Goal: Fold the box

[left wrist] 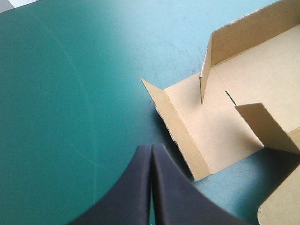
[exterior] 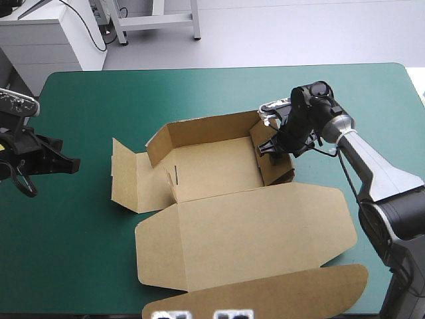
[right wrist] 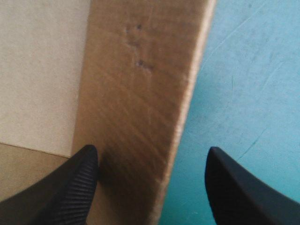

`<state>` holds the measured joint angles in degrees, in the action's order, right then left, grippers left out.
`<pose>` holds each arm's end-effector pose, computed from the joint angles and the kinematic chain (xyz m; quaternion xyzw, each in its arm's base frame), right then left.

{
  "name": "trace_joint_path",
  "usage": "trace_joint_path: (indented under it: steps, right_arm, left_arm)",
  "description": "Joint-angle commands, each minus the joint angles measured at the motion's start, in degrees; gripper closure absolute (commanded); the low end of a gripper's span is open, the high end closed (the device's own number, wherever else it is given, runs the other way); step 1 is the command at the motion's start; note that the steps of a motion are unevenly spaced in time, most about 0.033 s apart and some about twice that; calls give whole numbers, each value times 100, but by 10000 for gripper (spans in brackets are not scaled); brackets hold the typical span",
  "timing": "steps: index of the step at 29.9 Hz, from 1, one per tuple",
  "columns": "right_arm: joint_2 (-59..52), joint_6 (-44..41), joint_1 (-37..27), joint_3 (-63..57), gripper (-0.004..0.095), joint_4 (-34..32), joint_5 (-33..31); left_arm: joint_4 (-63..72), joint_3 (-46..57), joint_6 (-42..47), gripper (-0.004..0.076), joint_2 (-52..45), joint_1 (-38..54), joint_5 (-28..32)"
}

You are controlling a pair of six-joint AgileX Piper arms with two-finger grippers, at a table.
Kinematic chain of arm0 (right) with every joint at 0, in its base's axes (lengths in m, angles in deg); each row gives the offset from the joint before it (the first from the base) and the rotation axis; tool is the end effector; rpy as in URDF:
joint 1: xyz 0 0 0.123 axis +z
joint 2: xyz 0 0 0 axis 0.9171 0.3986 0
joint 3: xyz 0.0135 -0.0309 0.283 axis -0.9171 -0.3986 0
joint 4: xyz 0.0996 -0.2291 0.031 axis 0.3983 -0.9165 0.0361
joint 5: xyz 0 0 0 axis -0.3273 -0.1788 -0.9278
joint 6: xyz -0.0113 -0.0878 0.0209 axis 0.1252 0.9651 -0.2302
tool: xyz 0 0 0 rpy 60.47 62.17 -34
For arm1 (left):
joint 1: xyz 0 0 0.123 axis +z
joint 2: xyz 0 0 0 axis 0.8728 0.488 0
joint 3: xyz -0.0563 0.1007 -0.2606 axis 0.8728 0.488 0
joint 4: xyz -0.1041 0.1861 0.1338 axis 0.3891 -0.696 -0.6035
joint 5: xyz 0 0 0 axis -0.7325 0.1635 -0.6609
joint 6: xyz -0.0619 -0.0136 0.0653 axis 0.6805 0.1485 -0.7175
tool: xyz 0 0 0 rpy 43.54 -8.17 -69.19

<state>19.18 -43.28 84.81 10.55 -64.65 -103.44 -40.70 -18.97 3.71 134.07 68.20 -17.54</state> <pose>0.3744 0.1295 0.2837 -0.1896 0.9753 0.0430 0.1048 0.1709 -0.0006 0.4637 0.1608 0.8956 -0.0122 0.4145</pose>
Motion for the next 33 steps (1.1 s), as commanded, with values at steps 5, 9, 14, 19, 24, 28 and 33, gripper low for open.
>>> trace_joint_path:
  steps: [5, 9, 14, 19, 24, 28, 33]
  right_arm:
    - [-169, 82, 4, 84, 796, 24, 188]
    - [-169, 119, 4, 132, 925, -2, 163]
    - [-227, 208, 4, 418, 928, -68, -77]
    - [-629, 241, 4, 752, 926, -140, -77]
    - [-1283, 257, 4, 800, 928, -354, -77]
    - [-1775, 257, 4, 800, 928, -272, -77]
    - [-2274, 257, 4, 800, 928, -560, -77]
  left_arm:
    - [194, -128, 84, 733, -69, 17, 171]
    - [245, -128, 84, 733, -69, 17, 160]
    - [323, -128, 84, 733, -69, 17, 151]
    - [286, -128, 84, 733, -69, 17, 151]
    - [42, 90, 84, 733, -58, 17, 377]
    - [-912, 472, 626, 733, -58, 30, 639]
    - [-1652, 1133, 1178, 732, -68, 145, 1056]
